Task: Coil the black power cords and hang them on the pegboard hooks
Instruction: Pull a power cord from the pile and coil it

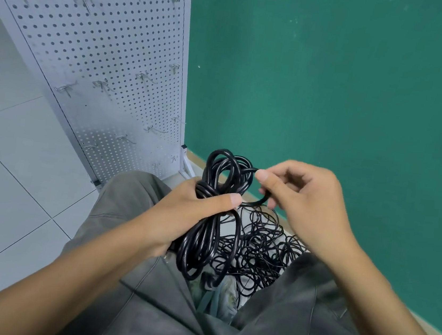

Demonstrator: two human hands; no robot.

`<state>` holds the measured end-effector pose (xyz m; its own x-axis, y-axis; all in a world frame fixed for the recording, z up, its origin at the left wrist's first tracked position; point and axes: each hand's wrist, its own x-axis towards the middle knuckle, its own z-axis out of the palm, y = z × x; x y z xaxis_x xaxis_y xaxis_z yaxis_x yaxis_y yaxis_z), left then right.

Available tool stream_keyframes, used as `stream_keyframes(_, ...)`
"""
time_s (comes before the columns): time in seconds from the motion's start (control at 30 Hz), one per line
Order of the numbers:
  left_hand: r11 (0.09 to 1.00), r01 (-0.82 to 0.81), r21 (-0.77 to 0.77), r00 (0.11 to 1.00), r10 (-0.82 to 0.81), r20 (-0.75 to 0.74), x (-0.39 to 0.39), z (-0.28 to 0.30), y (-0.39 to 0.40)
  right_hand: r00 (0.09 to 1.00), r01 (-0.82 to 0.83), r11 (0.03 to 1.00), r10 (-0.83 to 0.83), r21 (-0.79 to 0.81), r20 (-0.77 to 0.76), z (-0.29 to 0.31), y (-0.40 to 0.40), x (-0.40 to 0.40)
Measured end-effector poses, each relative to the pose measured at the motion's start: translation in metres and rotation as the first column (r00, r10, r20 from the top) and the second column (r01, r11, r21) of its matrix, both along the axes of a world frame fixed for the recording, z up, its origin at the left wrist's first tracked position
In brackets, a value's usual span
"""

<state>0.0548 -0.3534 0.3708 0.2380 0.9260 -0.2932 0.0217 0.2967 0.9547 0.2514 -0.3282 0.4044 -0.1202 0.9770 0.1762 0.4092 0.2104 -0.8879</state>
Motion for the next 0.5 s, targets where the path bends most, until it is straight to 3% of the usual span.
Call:
stream_keyframes(0.13, 0.973, 0.038, 0.229, 0.987, 0.0, -0.162, 0.001, -0.005, -0.001, 0.989, 0.008, 0.986, -0.032, -0.167, -0.144, 0.005, 0.005, -0.005)
stream_keyframes(0.23, 0.948, 0.12, 0.295, 0.975, -0.058, -0.213, 0.006, -0.007, 0.002, 0.982, -0.02, 0.972, -0.024, -0.232, -0.187, 0.009, 0.011, -0.008)
stream_keyframes(0.5, 0.957, 0.091, 0.277, 0.962, -0.013, -0.273, 0.005, -0.01, 0.006, 0.983, -0.175, 0.967, 0.181, -0.183, 0.015, 0.02, 0.003, -0.015)
